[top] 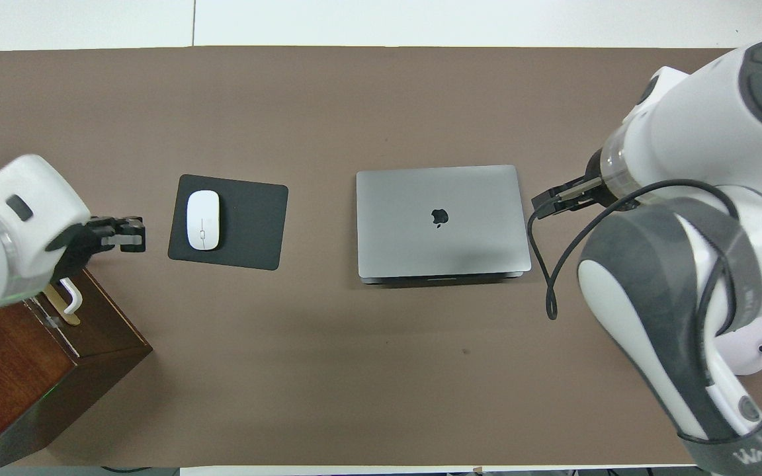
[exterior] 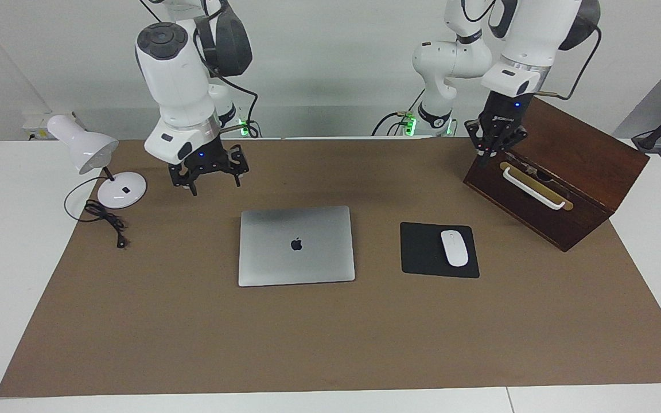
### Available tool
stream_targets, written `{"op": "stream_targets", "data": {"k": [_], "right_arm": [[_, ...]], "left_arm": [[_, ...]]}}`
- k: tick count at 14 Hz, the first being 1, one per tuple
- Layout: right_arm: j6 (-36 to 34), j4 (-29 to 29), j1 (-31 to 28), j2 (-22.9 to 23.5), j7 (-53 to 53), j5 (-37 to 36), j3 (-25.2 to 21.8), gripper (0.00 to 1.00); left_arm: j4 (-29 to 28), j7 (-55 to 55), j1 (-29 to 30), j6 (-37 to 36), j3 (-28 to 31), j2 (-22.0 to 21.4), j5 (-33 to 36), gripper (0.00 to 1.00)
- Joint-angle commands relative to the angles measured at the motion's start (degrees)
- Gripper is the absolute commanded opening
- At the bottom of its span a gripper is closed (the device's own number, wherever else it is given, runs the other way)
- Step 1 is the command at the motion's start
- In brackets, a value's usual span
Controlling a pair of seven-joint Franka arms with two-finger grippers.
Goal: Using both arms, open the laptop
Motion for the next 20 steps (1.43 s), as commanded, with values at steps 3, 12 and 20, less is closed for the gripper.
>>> {"op": "stream_targets", "data": {"k": [3, 12, 20], "right_arm": [[5.88, -8.72, -0.74, -2.78, -1.97, -7.24, 4.17, 1.0], [13.18, -16.72, -0.48, -2.87, -1.53, -7.78, 6.55, 1.0], [18.8, -23.75, 0.4, -4.1, 7.95, -15.07, 10.51, 1.0]], "left_arm": [[-17.32, -1.4, -6.4, 15.45, -0.48, -9.88, -0.39, 0.0], [-34.12, -2.64, -13.35, 44.28, -5.49, -9.64, -0.39, 0.0], [-37.83, -2.37, -17.57, 65.02, -8.13, 1.59, -0.39, 0.0]]}}
